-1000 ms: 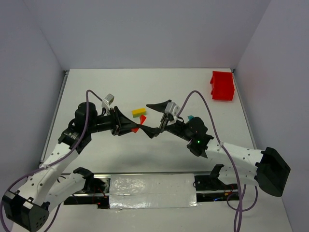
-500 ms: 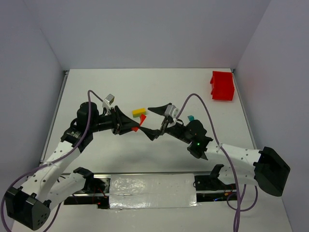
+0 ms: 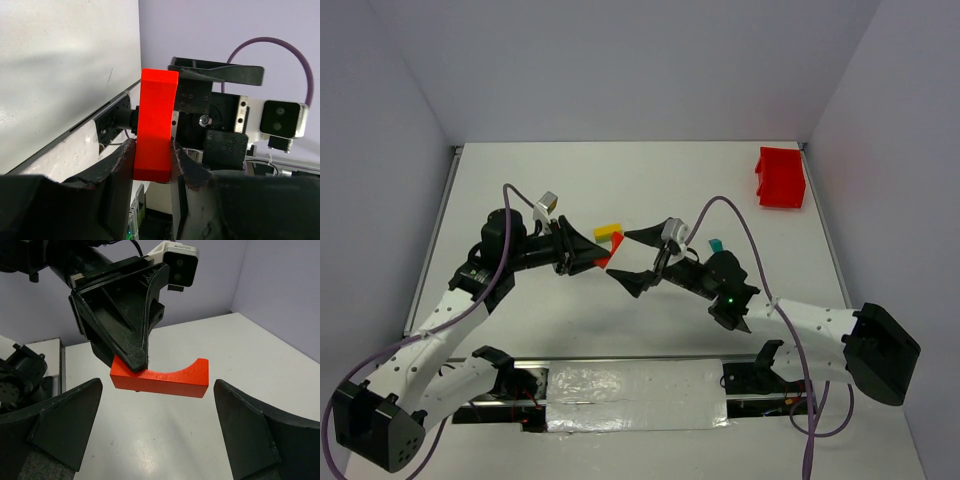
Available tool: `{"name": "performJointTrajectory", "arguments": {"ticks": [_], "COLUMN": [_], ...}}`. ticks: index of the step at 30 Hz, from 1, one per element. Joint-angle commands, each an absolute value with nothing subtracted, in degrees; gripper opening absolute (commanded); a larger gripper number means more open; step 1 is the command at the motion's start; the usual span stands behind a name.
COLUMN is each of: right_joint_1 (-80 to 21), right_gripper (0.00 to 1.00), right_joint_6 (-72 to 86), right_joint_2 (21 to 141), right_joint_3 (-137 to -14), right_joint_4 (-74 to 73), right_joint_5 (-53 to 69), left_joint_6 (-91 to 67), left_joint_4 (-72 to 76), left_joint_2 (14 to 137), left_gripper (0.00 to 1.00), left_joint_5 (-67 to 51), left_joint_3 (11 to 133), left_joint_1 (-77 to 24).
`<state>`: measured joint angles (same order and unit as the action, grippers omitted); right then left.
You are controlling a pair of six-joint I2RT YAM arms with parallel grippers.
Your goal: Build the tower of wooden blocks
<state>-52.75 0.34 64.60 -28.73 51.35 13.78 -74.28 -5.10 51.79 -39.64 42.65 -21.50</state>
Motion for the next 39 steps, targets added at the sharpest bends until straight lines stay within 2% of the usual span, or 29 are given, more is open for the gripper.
{"name": "performJointTrajectory", "arguments": {"ticks": [1, 5, 23, 25, 26, 33, 39], "right_joint_1": [-53.0, -53.2, -55.1, -55.1, -55.0, -55.1, -55.1], "right_gripper": [1.00, 1.00, 0.99, 0.97, 0.93, 0.89, 0.97], "right_joint_6": [3.7, 4.2, 2.5, 2.0, 1.4, -1.4, -3.4], "right_joint_2": [63.1, 64.8, 70.3, 70.8, 70.9, 71.4, 70.7], "right_joint_3": [-28.1, -27.2, -31.8, -32.2, -32.4, -31.3, -31.3], "right_joint_4": [54.8, 58.2, 62.7, 63.0, 63.3, 67.2, 67.7], "right_joint_5": [10.6, 7.2, 7.5, 7.5, 7.4, 3.5, 2.7], "left_joint_6": [-75.8, -76.6, -77.9, -78.0, -78.1, -78.3, -78.0], "left_joint_4": [-0.5, 1.8, 2.6, 2.8, 3.0, 3.2, 2.7], "left_joint_2": [51.6, 50.8, 50.4, 50.4, 50.4, 49.9, 49.5], "left_gripper": [0.00, 0.00, 0.00, 0.00, 0.00, 0.00, 0.00], "left_joint_5": [-39.6, -39.3, -39.3, -39.4, -39.5, -39.7, -39.7], "left_joint_3": [44.7, 44.3, 43.1, 43.0, 42.9, 42.0, 42.0], "left_joint_1": [-21.3, -21.3, -21.3, -21.2, -21.2, -21.3, -21.3]}}
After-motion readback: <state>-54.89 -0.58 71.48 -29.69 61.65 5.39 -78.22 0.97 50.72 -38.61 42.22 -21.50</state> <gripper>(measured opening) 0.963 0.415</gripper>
